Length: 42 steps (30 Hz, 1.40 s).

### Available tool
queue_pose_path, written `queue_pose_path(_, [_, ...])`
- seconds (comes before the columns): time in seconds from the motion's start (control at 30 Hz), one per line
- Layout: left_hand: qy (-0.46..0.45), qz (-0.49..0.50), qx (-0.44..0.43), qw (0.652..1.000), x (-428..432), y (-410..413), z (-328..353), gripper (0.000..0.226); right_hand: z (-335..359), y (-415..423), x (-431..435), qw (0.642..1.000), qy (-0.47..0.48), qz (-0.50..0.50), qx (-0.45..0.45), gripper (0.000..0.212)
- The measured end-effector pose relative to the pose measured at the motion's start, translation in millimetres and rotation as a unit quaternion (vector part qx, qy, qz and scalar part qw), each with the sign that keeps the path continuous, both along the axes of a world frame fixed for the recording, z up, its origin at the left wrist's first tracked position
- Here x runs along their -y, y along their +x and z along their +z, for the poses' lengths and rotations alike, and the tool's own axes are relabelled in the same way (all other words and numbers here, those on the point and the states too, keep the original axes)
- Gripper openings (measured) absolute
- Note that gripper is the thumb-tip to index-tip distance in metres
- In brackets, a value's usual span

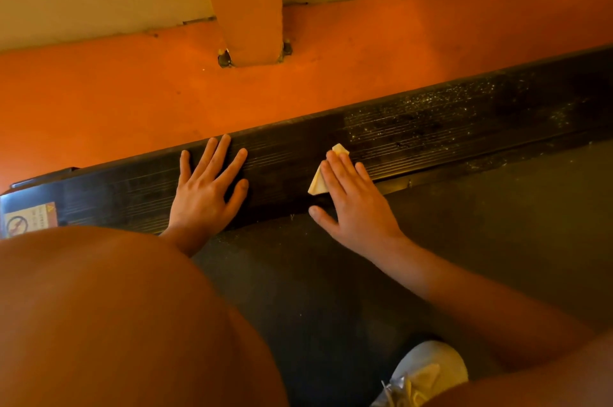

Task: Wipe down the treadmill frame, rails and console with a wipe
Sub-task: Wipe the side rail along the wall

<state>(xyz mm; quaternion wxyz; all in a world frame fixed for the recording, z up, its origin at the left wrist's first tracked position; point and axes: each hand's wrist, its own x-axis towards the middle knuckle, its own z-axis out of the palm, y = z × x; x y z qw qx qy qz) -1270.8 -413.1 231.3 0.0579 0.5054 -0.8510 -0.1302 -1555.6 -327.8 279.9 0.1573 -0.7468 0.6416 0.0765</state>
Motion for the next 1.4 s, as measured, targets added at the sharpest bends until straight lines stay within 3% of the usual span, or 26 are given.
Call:
queue_pose_path(0.17, [0.010,0.001,0.006,1.000,0,1,1,0.059,3,-9,67,0.999,-0.008,-0.009,-0.030,0.081])
queue_pose_path(0.4, [0.004,0.001,0.000,1.000,0,-1,1,0.058,8,-2,2,1.000,0.013,-0.018,-0.017,0.084])
queue_pose_path(0.6, [0.007,-0.001,0.006,1.000,-1,2,-1,0.058,8,-9,66,0.999,0.012,-0.029,-0.020,0.078])
queue_pose_path(0.83, [-0.004,0.001,-0.004,1.000,0,0,0,0.057,13,5,0,0.999,0.024,-0.039,0.008,0.079])
queue_pose_path(1.03, [-0.004,-0.003,0.004,1.000,-1,2,-1,0.058,6,-12,75,1.000,0.012,-0.025,-0.013,0.075])
queue_pose_path(1.27, [-0.011,-0.005,-0.011,1.000,0,-1,0,0.056,7,-10,14,1.000,0.016,-0.023,-0.007,0.079])
queue_pose_path(1.4, [-0.008,-0.004,-0.010,1.000,-1,2,-1,0.056,4,-8,46,1.000,0.004,-0.013,-0.023,0.077])
